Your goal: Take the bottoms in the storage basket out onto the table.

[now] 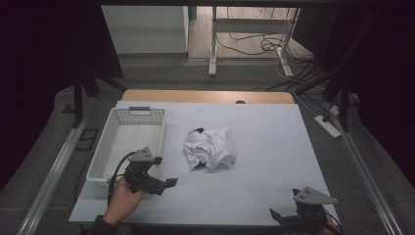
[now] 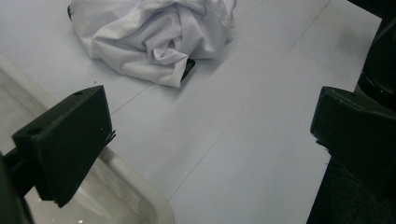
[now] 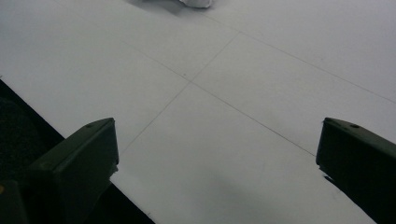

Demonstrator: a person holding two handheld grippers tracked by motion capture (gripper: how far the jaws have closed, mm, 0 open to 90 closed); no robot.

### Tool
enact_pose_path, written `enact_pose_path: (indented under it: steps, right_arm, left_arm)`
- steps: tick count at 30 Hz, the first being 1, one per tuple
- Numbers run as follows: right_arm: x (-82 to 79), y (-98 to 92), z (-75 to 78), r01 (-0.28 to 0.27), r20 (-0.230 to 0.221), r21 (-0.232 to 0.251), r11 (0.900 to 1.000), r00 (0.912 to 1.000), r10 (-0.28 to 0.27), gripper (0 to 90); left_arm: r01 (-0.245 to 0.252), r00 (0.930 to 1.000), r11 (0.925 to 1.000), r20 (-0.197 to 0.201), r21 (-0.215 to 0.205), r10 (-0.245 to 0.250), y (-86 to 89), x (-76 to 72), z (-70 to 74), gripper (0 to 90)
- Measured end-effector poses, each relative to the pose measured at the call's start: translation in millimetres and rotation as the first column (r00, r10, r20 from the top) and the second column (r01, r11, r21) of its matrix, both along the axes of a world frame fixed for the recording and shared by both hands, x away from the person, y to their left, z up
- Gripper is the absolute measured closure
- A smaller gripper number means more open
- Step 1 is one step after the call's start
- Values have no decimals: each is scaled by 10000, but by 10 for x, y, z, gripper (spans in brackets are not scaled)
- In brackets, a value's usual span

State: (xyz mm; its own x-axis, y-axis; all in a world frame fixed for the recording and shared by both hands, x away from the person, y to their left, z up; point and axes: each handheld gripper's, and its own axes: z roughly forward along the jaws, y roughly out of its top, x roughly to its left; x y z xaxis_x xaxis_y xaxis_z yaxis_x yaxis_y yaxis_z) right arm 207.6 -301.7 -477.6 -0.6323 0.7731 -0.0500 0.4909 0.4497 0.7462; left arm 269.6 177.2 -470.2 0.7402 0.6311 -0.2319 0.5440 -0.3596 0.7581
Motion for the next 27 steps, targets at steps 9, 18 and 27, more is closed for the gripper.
enact_pose_path:
  steps: [9, 18, 27]
  right_arm:
    - [2, -4, 1, 45, -4, 19, 10000, 10000, -45, 0]
    - [4, -5, 1, 35, -27, 47, 10000, 10000, -35, 0]
    - [4, -3, 0, -36, -64, 56, 10000, 10000, 37, 0]
  left_arm:
    - [-133, 9999, 9999, -36, 5, 133, 55, -77, -40, 0]
    - [-282, 9996, 9996, 48, 9, 282, 138, -198, -36, 0]
    - [-492, 9988, 9988, 80, 65, 491, 221, -284, -49, 0]
